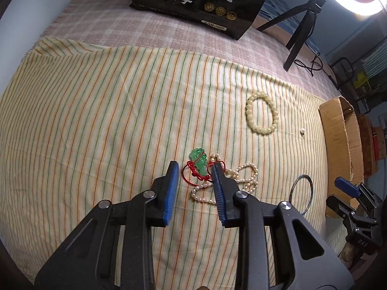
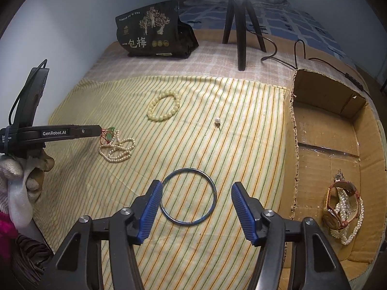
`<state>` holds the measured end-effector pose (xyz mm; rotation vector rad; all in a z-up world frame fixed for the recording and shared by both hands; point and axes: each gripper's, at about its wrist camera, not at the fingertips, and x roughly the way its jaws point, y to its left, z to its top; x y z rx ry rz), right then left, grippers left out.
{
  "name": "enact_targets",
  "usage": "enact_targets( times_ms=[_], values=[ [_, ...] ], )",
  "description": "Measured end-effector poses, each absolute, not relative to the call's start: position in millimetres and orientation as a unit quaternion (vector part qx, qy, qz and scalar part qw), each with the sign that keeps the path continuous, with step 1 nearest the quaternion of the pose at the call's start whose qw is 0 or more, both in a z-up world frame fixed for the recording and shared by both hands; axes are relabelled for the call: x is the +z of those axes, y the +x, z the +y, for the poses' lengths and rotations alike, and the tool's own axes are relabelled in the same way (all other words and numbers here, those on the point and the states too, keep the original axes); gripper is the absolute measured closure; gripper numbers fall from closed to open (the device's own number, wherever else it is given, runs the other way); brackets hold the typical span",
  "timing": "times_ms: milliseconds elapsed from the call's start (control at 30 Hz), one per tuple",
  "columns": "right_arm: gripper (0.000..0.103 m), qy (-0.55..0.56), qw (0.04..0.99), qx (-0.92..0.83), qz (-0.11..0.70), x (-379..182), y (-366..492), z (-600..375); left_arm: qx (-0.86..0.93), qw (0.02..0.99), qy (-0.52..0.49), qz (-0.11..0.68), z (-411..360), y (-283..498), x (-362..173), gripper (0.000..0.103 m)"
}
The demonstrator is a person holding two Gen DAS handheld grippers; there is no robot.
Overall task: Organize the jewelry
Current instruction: 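Close the left gripper on the red-string jade pendant while the right gripper grips the black bangle, then carry the pendant with the left tool while the right tool carries the bangle to the box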
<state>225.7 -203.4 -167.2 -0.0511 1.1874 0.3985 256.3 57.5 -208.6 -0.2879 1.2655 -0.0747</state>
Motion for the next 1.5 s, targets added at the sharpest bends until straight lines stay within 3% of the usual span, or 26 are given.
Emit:
enact_targets(
  times_ms=[167, 233, 533, 967, 1067, 1133, 1233, 1500],
  values=[
    [0.048, -0.02, 0.805, 0.188, 0.562, -172, 228, -202, -0.036, 0.796, -0.132, 0.59, 53, 259, -212, 0.082],
    [0.054, -0.016, 0.802, 0.188, 0.567, -176, 229, -201, -0.037, 0.795, -0.131, 0.591, 52, 261, -213, 0.092],
    [0.063, -0.03, 0.795, 0.176, 0.58, -192, 231, -200, -0.032, 0.801, -0.138, 0.582, 53, 263, -213, 0.101],
    [0.065, -0.066, 0.781, 0.167, 0.598, -214, 230, -189, -0.023, 0.813, -0.146, 0.563, 61, 263, -203, 0.102],
    [0.075, -0.066, 0.784, 0.163, 0.596, -214, 230, -190, -0.024, 0.81, -0.153, 0.566, 62, 264, -206, 0.102],
    [0.091, -0.062, 0.786, 0.161, 0.594, -214, 231, -192, -0.022, 0.811, -0.155, 0.564, 62, 263, -206, 0.102],
    [0.101, -0.052, 0.789, 0.163, 0.59, -213, 233, -194, -0.024, 0.819, -0.161, 0.551, 61, 262, -196, 0.102],
    [0.102, -0.038, 0.813, 0.171, 0.555, -185, 233, -192, -0.034, 0.841, -0.154, 0.517, 55, 254, -166, 0.103]
  ],
)
